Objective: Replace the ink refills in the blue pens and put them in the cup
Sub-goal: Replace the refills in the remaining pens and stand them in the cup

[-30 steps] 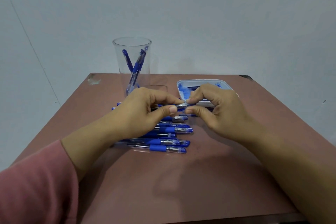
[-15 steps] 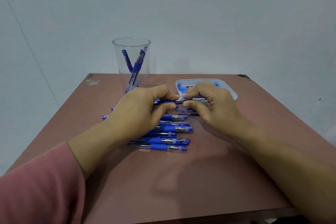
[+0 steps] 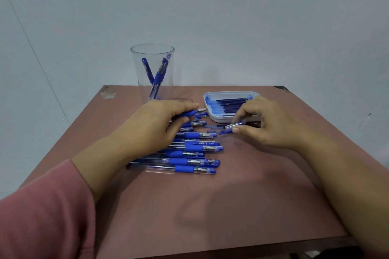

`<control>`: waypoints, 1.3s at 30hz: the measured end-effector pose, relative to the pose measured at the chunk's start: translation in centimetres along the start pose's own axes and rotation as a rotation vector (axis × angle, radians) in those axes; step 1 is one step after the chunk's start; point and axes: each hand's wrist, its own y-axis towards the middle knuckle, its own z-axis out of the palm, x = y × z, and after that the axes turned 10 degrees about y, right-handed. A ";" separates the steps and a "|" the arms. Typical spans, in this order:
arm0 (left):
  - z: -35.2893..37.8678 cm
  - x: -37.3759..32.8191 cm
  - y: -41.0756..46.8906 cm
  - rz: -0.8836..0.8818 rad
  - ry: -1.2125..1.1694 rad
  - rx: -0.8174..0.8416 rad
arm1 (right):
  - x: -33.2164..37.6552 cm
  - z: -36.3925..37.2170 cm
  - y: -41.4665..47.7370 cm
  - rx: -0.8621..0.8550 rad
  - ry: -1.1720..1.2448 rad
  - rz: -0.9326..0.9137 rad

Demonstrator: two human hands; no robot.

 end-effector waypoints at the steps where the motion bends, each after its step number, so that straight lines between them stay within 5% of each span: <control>1: 0.0 0.1 0.0 -0.008 -0.006 0.010 | 0.1 -0.3 -0.1 0.010 0.018 0.019; 11: 0.3 0.6 0.1 0.004 -0.045 -0.010 | -0.1 0.8 -0.5 0.207 -0.001 0.056; 18: 0.7 0.6 0.0 -0.002 -0.069 -0.025 | 1.8 1.8 -0.1 -0.142 0.139 -0.027; 39: 1.0 0.1 0.0 0.027 -0.031 -0.077 | 2.5 3.8 0.7 -0.148 0.213 -0.097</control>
